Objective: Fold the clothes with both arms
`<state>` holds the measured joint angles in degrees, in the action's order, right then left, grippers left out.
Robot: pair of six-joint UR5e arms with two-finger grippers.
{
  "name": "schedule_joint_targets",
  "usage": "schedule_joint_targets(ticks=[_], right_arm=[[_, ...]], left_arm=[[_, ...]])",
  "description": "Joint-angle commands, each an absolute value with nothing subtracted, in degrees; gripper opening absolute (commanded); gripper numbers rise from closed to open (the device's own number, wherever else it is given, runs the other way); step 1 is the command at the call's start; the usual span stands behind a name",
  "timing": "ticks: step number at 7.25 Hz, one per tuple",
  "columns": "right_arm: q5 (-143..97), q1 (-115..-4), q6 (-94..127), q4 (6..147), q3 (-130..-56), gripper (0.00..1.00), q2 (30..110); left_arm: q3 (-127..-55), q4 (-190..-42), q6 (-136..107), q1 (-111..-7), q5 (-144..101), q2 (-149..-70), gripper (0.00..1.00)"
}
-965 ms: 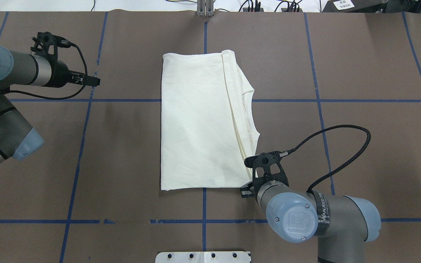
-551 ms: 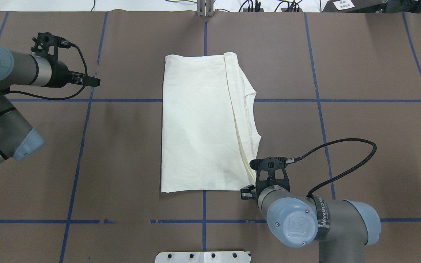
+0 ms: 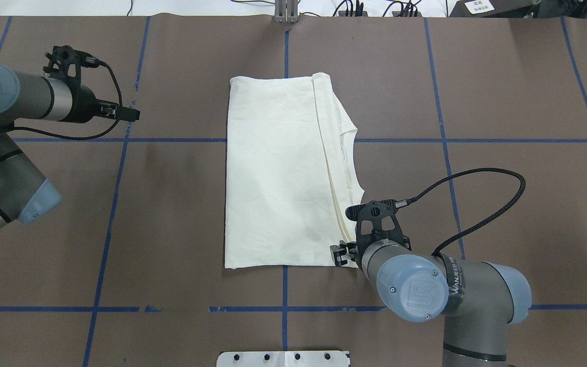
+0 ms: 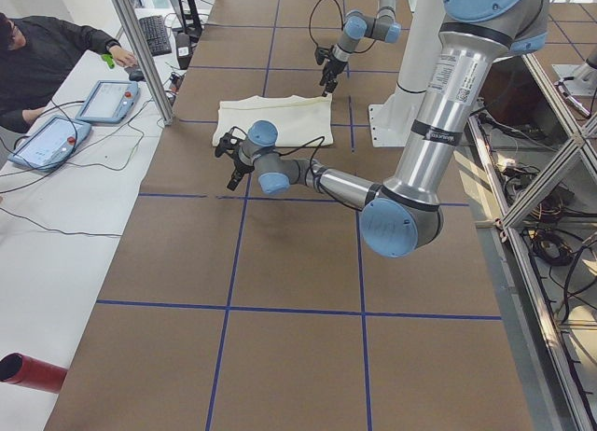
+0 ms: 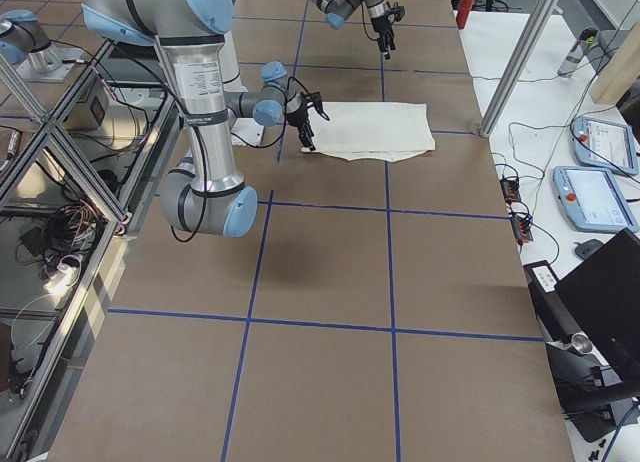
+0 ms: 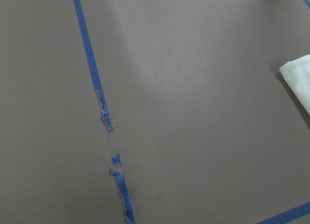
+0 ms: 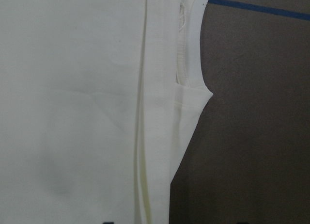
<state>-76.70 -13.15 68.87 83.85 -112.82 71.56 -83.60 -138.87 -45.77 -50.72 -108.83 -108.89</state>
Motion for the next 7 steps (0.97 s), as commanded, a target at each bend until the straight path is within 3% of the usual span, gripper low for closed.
schedule_joint_targets(ticks=[1, 7], right_arm=[[-77.1, -14.7, 60.4, 83.6, -109.3, 1.0, 70.9], [-80.1, -15.0, 59.3, 84.9, -107.8, 1.0, 69.7]], left_arm=[[-83.6, -138.9, -45.7, -50.6, -108.9, -108.9, 1.0], [-83.4, -138.8, -45.7, -50.6, -108.9, -109.0, 1.0]])
